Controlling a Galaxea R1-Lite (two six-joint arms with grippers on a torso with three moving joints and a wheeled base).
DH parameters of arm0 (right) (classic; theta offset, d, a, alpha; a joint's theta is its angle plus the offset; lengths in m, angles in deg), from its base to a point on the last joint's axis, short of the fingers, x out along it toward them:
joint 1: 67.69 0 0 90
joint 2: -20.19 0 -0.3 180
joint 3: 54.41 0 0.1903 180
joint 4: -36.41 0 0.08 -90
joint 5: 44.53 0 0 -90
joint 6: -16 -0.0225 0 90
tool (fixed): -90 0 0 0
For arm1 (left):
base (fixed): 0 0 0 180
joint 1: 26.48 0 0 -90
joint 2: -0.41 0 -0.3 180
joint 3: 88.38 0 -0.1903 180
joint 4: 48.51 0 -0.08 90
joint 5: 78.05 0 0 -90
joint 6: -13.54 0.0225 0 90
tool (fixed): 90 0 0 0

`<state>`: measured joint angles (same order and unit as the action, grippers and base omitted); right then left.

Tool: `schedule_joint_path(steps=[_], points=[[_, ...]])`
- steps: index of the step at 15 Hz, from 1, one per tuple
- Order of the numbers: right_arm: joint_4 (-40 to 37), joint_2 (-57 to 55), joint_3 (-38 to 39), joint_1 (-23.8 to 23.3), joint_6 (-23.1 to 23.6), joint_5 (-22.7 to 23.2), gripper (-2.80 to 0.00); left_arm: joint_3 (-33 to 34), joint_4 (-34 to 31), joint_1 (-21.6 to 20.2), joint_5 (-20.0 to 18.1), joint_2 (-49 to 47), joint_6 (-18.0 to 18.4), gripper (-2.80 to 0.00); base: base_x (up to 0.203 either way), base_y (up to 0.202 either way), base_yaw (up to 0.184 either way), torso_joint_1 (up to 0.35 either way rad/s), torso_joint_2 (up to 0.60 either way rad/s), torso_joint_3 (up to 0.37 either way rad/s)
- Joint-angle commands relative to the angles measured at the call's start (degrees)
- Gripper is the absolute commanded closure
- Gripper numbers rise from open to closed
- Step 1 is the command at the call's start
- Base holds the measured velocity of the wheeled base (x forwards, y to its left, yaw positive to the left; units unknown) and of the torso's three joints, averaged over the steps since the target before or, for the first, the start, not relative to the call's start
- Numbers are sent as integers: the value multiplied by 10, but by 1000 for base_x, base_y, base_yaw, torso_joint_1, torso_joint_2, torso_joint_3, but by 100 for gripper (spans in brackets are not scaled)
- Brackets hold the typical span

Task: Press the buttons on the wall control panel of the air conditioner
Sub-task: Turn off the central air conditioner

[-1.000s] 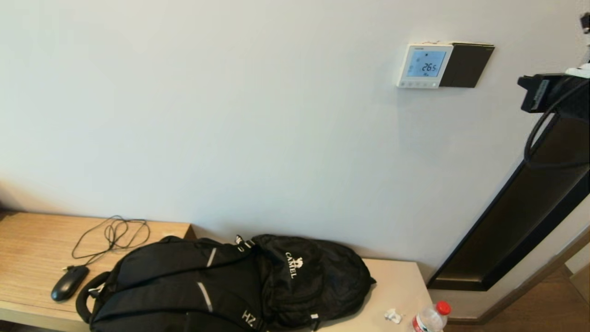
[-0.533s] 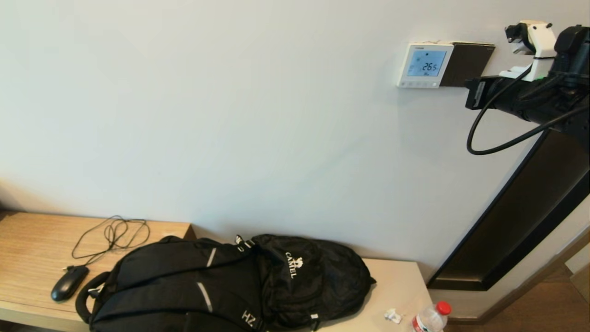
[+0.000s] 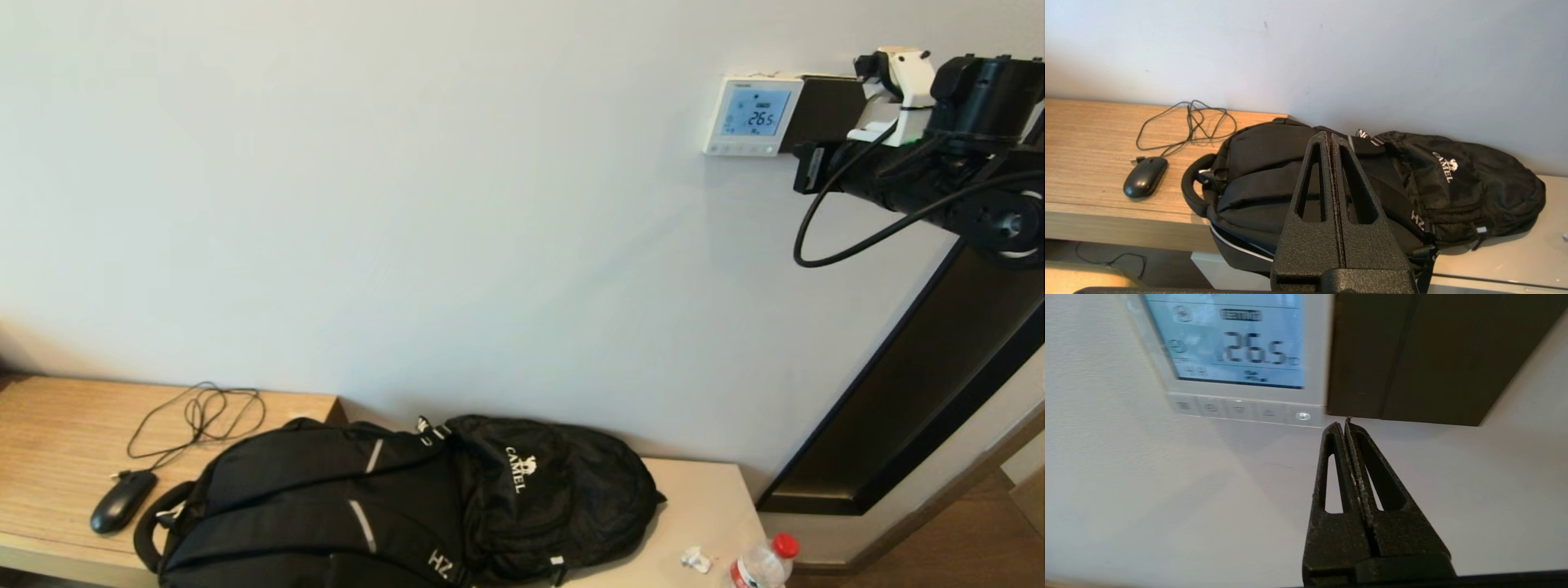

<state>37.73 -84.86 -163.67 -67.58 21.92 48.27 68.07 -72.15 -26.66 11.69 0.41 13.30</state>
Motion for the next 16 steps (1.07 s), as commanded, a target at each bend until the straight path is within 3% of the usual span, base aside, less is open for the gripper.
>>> schedule_joint_path(steps=[1,16], points=[[2,-7,-5,11,1,-1,0,0,0,0,0,1,0,0,0,0,0,0,0,0],[0,-38,-46,19,1,-3,0,0,0,0,0,1,0,0,0,0,0,0,0,0]])
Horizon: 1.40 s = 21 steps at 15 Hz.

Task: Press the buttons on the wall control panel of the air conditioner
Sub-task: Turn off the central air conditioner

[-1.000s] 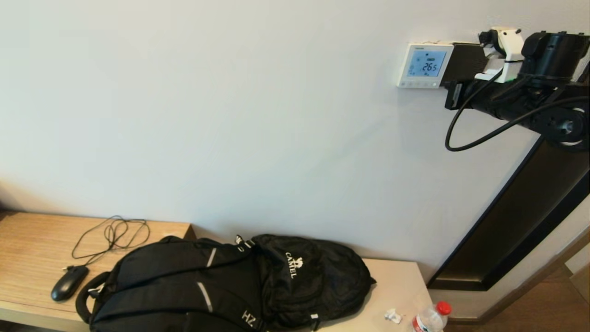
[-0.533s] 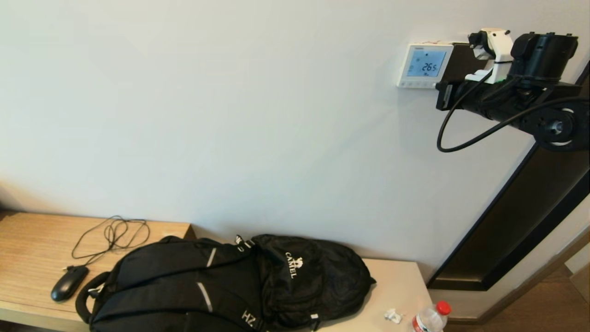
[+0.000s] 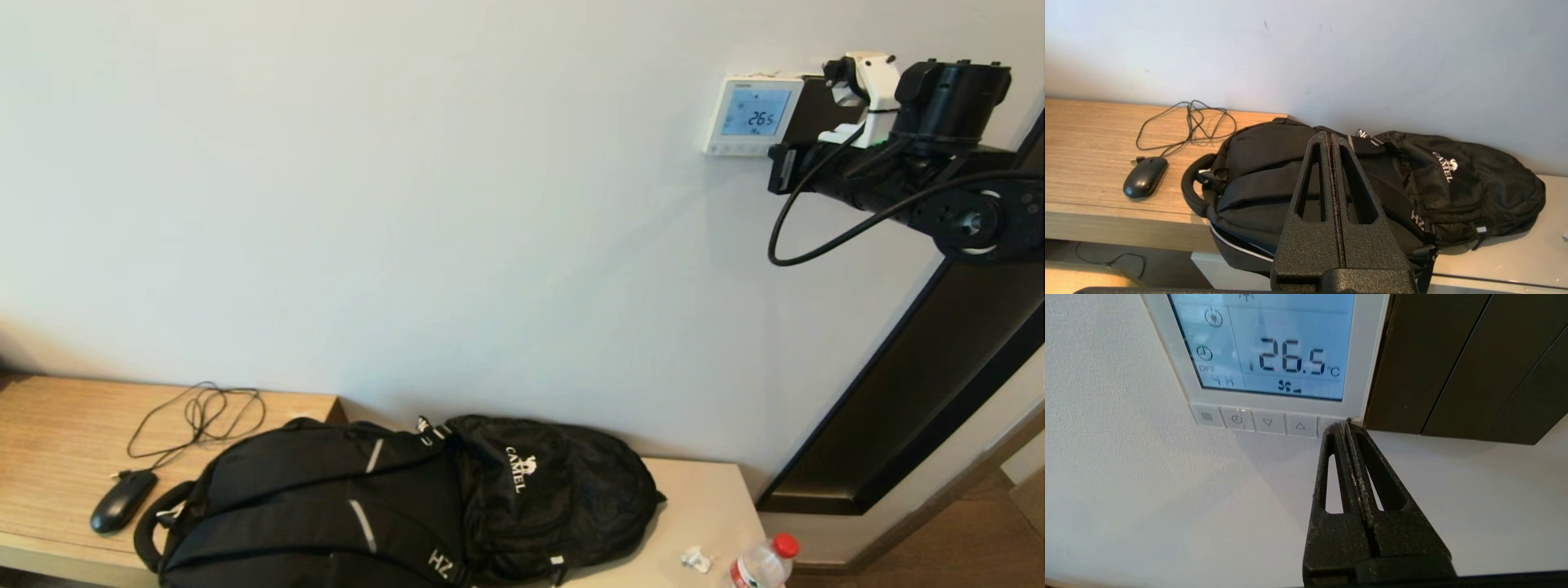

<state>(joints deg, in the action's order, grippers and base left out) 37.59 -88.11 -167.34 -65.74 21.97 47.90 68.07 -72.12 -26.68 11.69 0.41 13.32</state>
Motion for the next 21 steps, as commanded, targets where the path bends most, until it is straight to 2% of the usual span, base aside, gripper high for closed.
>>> schedule_joint_path(steps=[1,21], points=[[1,-7,-10,2,1,0,0,0,0,0,0,1,0,0,0,0,0,0,0,0],[8,56,61,14,1,-1,0,0,0,0,0,1,0,0,0,0,0,0,0,0]])
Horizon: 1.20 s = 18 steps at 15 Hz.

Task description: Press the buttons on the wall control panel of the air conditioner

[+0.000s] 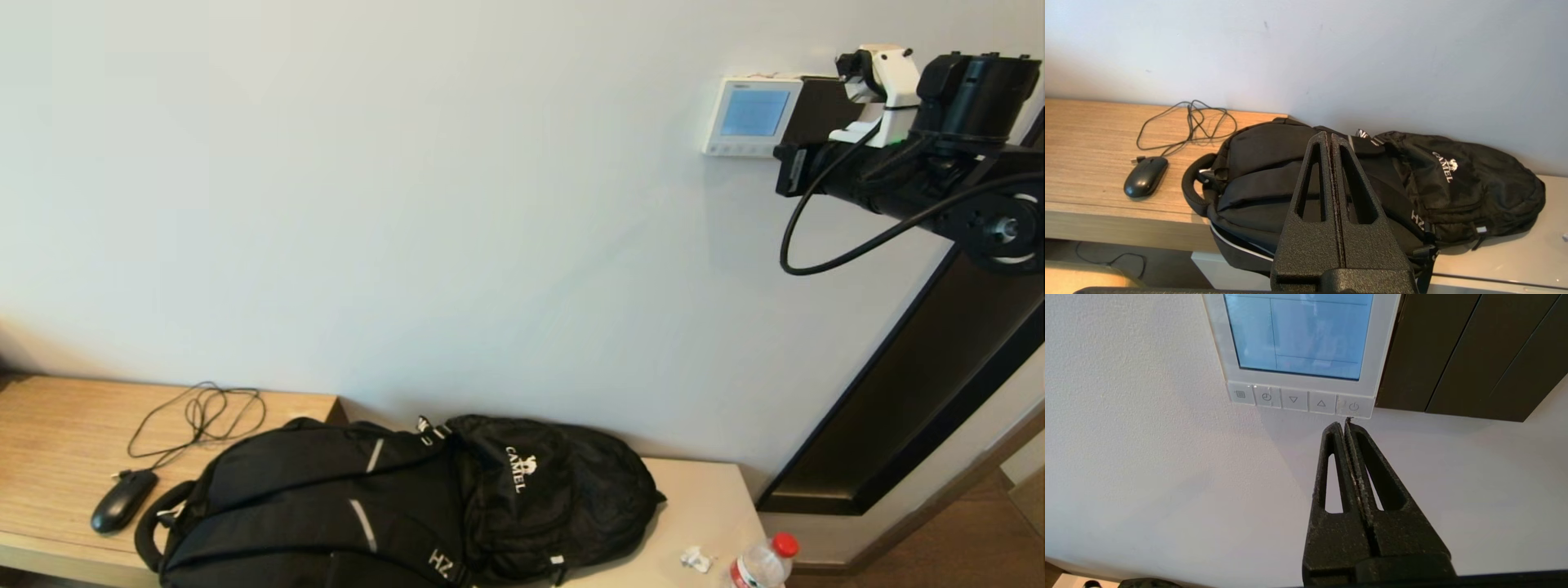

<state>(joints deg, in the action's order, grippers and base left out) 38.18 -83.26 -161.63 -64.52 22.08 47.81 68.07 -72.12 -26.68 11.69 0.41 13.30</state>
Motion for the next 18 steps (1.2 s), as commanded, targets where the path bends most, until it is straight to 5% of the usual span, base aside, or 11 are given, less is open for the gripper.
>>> schedule_joint_path(steps=[1,6,18], points=[[1,14,9,5,0,0,0,0,0,-1,0,1,0,0,0,0,0,0,0,0],[0,109,73,6,0,-9,0,0,0,0,0,1,0,0,0,0,0,0,0,0],[-30,528,477,4,0,-16,0,0,0,0,0,1,0,0,0,0,0,0,0,0]])
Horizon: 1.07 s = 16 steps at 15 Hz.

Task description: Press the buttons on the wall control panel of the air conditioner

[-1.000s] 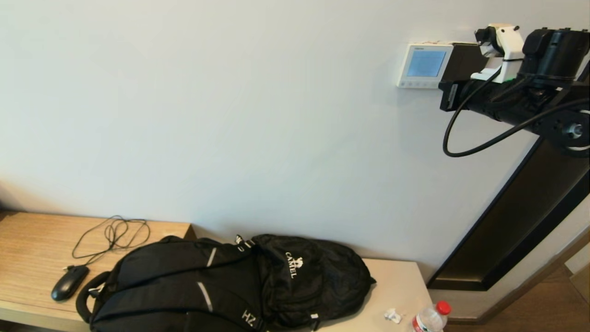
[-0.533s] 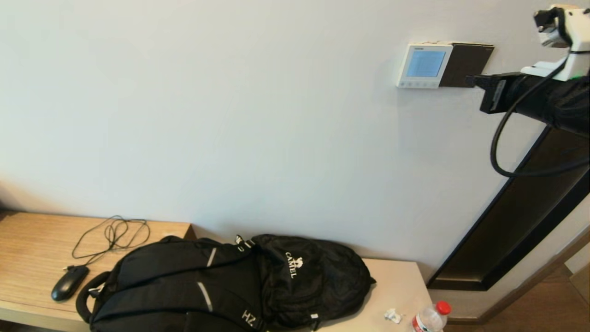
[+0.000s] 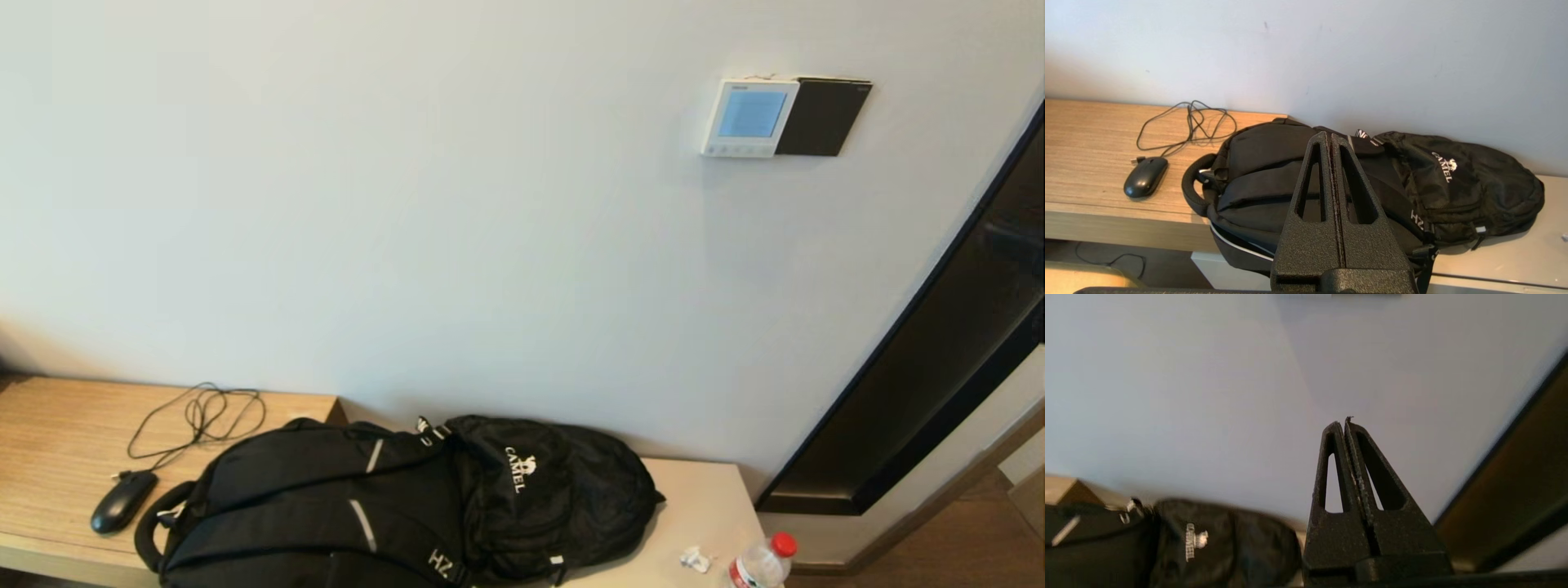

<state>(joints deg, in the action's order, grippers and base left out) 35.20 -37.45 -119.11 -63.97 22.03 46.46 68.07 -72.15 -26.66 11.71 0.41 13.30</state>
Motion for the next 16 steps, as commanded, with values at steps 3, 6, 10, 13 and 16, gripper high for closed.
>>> schedule_joint_path(steps=[3,6,10,13,16], points=[[-21,142,148,-4,1,-78,0,0,0,0,0,1,0,0,0,0,0,0,0,0],[-98,230,188,-4,3,-135,0,0,0,0,0,1,0,0,0,0,0,0,0,0],[-226,352,223,-10,5,-169,0,0,0,-1,0,1,0,0,0,0,0,0,0,0],[-251,408,294,-11,6,-163,0,0,0,0,0,1,0,0,0,0,0,0,0,0],[-247,435,348,-26,5,-161,0,0,0,-1,0,1,0,0,0,0,0,0,0,0]])
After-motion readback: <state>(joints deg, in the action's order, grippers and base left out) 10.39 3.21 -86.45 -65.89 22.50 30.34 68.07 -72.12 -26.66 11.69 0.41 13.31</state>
